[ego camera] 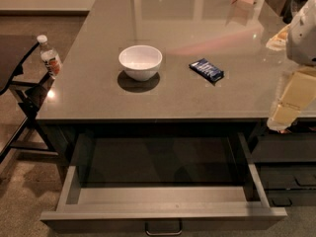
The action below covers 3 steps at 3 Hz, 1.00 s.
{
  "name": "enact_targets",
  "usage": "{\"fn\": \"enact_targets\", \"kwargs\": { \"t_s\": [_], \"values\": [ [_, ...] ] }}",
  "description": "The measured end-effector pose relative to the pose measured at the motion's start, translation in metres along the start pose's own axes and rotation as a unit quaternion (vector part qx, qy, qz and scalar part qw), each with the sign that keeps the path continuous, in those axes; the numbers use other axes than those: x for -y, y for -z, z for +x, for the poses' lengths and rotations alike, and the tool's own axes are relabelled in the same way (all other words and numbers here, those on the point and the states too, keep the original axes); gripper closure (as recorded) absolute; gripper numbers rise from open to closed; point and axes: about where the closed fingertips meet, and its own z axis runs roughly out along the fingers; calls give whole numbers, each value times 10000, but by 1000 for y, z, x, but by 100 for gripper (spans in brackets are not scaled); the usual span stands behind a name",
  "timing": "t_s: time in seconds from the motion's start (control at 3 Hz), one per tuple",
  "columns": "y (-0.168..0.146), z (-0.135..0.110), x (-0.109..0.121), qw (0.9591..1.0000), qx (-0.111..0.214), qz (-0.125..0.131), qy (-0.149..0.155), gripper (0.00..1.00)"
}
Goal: Close top drawer
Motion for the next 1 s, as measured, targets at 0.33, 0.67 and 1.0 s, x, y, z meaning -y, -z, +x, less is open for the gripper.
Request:
{"fn": "enact_targets", "kwargs": {
  "t_s": [0.33, 0.67, 1.0],
  "values": [
    [-2, 2, -5, 10000, -32, 34, 76, 0],
    [-10, 10, -34, 9998, 55, 10, 190, 0],
    [-37, 26, -87, 9993, 250, -280, 67, 17]
  ]
}}
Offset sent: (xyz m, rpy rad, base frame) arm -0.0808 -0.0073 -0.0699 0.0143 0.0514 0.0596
